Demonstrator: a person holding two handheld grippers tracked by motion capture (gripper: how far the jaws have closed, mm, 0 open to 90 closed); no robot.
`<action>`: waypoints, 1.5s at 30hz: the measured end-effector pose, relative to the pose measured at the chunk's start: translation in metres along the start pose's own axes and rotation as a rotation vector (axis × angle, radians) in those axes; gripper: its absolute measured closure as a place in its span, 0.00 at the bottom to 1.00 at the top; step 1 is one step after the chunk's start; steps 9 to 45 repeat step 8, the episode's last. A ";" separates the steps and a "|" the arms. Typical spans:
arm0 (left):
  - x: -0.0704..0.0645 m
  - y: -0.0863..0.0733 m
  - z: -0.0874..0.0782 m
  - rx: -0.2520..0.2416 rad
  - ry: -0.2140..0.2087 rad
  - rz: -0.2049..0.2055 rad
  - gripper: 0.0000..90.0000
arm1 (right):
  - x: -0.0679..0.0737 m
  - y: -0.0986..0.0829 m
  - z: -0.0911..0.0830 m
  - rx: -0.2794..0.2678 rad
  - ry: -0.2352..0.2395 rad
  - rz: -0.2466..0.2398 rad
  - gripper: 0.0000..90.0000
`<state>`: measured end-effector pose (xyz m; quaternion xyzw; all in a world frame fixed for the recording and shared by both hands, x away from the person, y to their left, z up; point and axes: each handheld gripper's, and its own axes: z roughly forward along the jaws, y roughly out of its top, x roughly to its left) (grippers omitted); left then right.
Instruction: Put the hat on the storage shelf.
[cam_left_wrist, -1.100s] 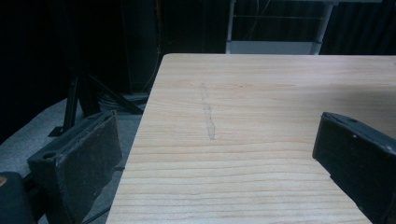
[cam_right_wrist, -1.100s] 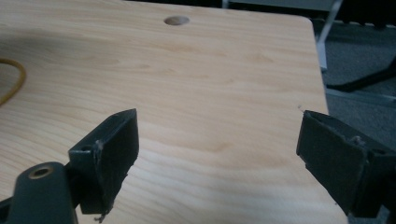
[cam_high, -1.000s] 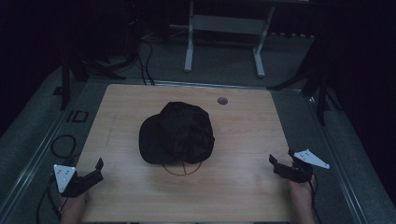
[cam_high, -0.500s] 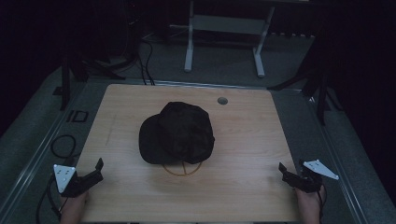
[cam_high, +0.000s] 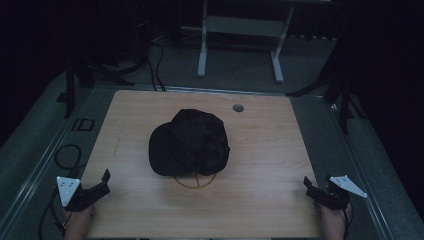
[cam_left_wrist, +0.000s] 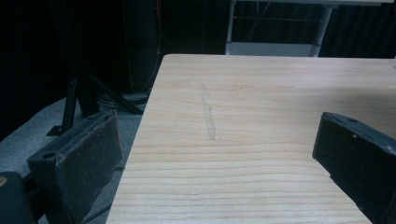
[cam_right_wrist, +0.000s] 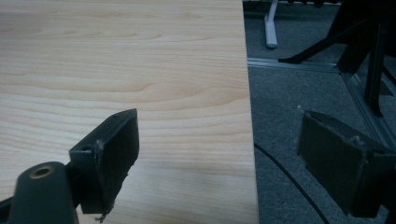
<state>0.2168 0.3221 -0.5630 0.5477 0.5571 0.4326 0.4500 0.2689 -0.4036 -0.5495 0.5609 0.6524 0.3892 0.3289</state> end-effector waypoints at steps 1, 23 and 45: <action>0.000 0.000 0.000 -0.001 0.000 0.000 0.02 | 0.000 0.000 0.000 0.000 -0.009 -0.003 0.14; 0.000 0.000 0.000 -0.001 0.001 0.001 0.02 | -0.003 0.000 0.000 0.009 -0.008 0.008 0.15; 0.000 0.000 0.000 -0.001 0.001 0.001 0.02 | -0.003 0.000 0.000 0.009 -0.008 0.008 0.15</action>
